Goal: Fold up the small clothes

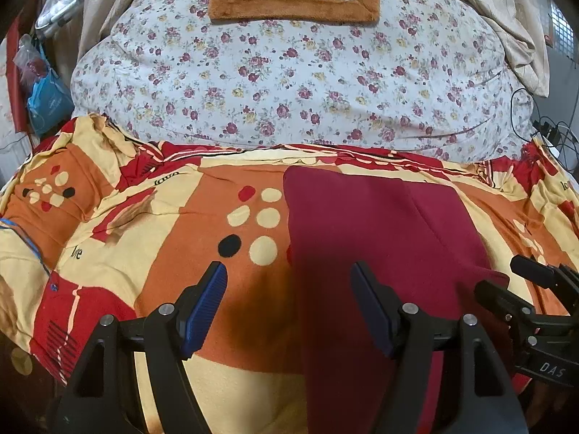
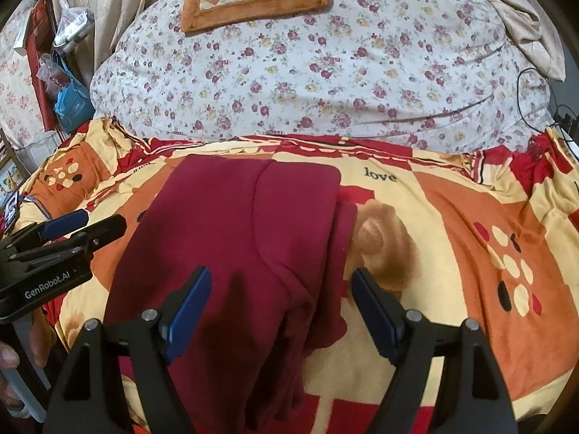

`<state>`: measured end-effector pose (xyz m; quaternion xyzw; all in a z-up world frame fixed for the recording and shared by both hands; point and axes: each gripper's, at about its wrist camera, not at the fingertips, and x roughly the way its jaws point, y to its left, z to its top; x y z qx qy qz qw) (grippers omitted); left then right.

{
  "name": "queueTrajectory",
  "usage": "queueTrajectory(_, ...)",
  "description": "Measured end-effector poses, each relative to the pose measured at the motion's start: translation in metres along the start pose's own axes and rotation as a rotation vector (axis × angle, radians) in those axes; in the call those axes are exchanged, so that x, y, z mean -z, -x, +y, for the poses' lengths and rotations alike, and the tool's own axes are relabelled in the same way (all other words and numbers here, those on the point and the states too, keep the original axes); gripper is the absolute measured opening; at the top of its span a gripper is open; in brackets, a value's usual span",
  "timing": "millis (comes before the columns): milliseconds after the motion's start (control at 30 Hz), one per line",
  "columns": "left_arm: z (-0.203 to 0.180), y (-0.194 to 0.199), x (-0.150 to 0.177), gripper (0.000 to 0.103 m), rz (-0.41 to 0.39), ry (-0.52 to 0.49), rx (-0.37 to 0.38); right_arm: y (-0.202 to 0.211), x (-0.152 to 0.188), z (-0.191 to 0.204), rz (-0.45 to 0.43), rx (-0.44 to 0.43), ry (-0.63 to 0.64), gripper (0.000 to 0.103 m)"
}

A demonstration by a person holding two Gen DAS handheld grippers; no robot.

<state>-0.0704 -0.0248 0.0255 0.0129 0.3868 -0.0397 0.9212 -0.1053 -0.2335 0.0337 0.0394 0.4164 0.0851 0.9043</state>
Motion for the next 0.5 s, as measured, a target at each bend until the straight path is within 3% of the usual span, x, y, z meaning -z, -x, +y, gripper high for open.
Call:
queueTrajectory(300, 0.002, -0.005, 0.002, 0.062, 0.002, -0.001, 0.024, -0.005, 0.001, 0.001, 0.007, -0.001, 0.002, 0.083)
queueTrajectory(500, 0.025, -0.019, -0.002, 0.062, 0.025, 0.043, 0.044, -0.005, -0.006, -0.015, -0.014, -0.002, -0.020, 0.083)
